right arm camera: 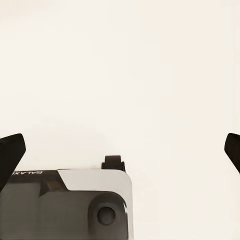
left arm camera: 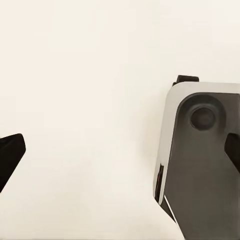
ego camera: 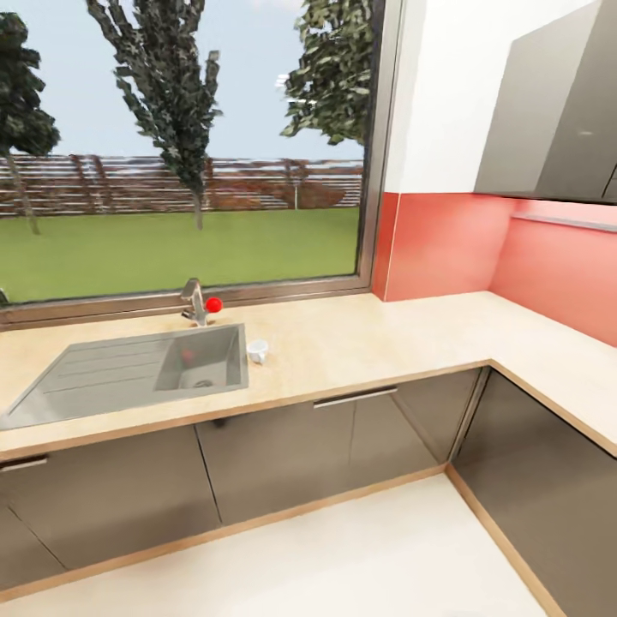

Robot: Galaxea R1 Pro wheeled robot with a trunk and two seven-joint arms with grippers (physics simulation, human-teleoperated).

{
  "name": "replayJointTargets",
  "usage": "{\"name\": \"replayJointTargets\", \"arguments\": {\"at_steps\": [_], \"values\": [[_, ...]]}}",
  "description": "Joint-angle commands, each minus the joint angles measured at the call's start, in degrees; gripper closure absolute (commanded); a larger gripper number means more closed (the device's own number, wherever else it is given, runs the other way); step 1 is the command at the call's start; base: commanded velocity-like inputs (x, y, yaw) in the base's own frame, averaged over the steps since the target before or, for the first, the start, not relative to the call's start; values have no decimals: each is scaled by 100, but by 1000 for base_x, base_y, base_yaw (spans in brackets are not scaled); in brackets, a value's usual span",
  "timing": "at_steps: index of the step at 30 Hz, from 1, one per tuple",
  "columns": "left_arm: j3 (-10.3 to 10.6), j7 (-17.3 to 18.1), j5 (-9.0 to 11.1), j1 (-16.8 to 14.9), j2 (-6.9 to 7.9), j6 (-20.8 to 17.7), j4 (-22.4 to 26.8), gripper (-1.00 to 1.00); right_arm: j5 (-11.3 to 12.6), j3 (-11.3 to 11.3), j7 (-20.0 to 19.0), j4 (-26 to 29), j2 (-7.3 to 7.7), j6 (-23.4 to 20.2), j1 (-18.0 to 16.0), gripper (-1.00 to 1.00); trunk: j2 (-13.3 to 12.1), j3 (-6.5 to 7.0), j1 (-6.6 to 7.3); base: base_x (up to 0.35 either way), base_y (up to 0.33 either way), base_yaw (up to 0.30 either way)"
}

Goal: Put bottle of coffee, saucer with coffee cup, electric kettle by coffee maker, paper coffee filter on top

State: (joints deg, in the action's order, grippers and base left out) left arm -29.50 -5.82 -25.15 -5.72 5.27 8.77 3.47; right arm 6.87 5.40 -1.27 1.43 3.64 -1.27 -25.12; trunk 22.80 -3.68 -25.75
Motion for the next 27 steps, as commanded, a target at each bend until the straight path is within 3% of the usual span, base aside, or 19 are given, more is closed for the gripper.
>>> {"name": "replayJointTargets", "arguments": {"at_steps": [1,23,27], "values": [[-38,-25,-60,-8,1,27,-13,-100,60,49,-13,6,2,-13,-2,-100,12,-15,-3,0,-1,273],[-38,-25,-60,-8,1,28,-13,-100,60,49,-5,6,5,-13,-2,-100,12,-63,-3,0,0,273],[-38,-25,-60,-8,1,28,-13,-100,58,49,-1,6,10,-13,-2,-100,12,-69,-3,0,0,121]]}}
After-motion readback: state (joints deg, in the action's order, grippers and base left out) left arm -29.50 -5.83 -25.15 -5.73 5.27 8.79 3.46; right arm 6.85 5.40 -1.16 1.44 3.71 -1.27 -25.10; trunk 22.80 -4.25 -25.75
